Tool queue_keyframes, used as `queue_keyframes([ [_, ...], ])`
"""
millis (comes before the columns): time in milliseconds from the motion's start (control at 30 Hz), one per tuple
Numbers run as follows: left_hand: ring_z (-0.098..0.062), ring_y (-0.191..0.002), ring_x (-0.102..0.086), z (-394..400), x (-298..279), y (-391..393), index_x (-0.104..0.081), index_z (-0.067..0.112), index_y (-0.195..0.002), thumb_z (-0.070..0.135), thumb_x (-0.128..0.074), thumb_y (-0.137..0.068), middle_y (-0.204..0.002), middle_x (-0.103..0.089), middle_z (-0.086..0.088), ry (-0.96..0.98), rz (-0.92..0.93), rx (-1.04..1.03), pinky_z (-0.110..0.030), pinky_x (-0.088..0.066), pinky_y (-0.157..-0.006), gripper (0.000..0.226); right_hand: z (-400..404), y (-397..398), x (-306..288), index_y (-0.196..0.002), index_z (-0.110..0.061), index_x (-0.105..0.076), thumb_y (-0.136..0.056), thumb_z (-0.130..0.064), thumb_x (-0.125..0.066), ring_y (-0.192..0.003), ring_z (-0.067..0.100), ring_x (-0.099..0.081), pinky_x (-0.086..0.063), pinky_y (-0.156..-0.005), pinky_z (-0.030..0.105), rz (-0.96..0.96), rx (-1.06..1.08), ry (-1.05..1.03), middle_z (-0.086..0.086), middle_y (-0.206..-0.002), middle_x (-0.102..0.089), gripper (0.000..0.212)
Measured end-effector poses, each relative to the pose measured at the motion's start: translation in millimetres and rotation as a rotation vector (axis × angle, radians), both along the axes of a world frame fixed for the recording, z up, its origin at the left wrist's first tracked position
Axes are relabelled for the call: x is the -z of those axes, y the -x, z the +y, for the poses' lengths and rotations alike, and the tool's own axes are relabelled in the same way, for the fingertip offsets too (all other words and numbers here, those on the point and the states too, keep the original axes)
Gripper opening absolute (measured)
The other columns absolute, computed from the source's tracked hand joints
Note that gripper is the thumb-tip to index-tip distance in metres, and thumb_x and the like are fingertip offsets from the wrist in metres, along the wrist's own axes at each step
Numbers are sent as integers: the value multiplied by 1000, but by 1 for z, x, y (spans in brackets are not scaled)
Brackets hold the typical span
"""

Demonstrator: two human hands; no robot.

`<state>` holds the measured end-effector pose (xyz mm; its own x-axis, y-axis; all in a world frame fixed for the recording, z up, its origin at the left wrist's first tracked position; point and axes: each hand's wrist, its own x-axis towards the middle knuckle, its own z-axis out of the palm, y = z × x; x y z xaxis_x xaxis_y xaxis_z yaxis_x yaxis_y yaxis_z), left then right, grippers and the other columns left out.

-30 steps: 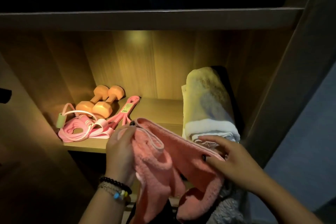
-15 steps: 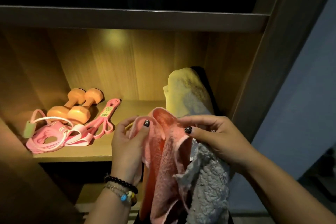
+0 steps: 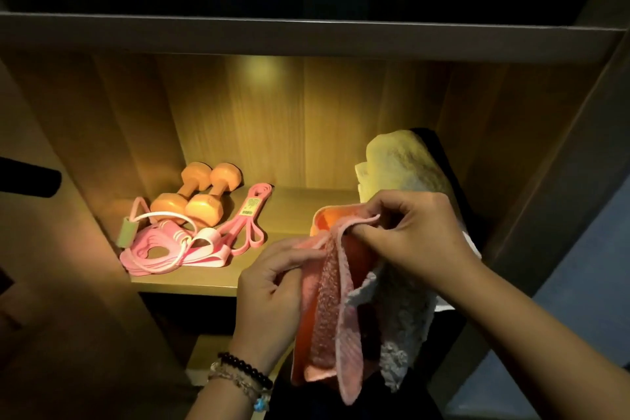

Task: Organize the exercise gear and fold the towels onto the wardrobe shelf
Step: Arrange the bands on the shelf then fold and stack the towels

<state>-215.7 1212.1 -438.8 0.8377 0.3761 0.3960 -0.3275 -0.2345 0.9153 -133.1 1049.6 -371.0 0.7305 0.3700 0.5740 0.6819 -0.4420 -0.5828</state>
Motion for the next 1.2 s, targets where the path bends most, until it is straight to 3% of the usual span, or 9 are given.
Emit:
queue_keyframes([
  [67, -5, -109, -60, 2, 3, 5, -78, 29, -91, 12, -67, -81, -108, -68, 10, 23, -6, 51, -16, -50, -84, 23, 8, -3, -2, -60, -27, -66, -71, -39, -72, -53, 4, -54, -33, -49, 12, -38, 32, 23, -18, -50, -54, 17],
  [200, 4, -123, -45, -1, 14, 10, -64, 31, -116, 35, -77, -66, -122, -53, 18, -167, 45, 42, -9, -42, -95, 52, 13, -10, -7, -48, -18, -54, -76, -34, -72, -49, 13, -49, -35, -48, 26, -78, 130, -27, -6, -44, -48, 37],
  [300, 13, -115, -45, -11, 18, 8, -63, 36, -106, 13, -83, -69, -116, -53, 19, -224, 90, -86, -1, -39, -88, 49, 4, -14, -11, -49, -11, -55, -78, -29, -71, -49, 20, -50, -39, -51, 32, -76, 173, -55, 3, -45, -50, 37],
  [567, -10, -76, -69, -24, 12, -1, -74, 20, -70, 2, -84, -64, -82, -74, 6, 198, 290, -3, -27, -57, -61, 22, -75, -19, -3, -56, -15, -61, -73, -42, -67, -58, 19, -59, -47, -52, 35, 145, 345, 258, 1, -56, -59, 32],
  [667, -13, -75, -69, -32, 0, -1, -70, 8, -77, -2, -83, -64, -83, -74, 1, 260, 259, 68, -28, -56, -61, 20, -91, -10, 8, -86, -31, -70, -69, -49, -70, -71, 15, -55, -41, -56, 30, 49, 380, 448, -11, -76, -50, 24],
  [767, -13, -76, -69, -43, -12, 3, -69, 6, -86, 4, -83, -58, -85, -73, -1, 297, 248, 191, -28, -56, -63, 32, -89, 9, 11, -120, -41, -61, -70, -44, -73, -75, 4, -47, -34, -58, 20, -12, 201, 365, -14, -85, -38, 51],
  [967, -23, -76, -69, -62, -1, 31, -70, 8, -102, 12, -77, -60, -93, -73, -16, 557, 273, 307, -30, -57, -62, 42, -79, 42, 25, -82, -33, -68, -65, -48, -67, -79, 9, -53, -40, -63, 16, 142, -197, 137, -14, -81, -47, 23],
  [1100, -36, -84, -66, -67, 24, 45, -67, 1, -103, 16, -76, -71, -102, -67, -32, 730, 285, 221, -47, -55, -77, 37, -72, 64, 56, -65, -20, -55, -56, -62, -74, -73, 14, -48, -40, -66, 34, 230, -290, 74, -5, -76, -46, 47],
  [1200, -41, -91, -62, -72, 36, 53, -62, -8, -110, 16, -76, -75, -108, -61, -38, 775, 276, 125, -53, -48, -88, 45, -62, 77, 83, -58, -15, -50, -56, -60, -75, -67, 13, -49, -41, -62, 32, 235, -260, 83, -5, -70, -49, 52],
])
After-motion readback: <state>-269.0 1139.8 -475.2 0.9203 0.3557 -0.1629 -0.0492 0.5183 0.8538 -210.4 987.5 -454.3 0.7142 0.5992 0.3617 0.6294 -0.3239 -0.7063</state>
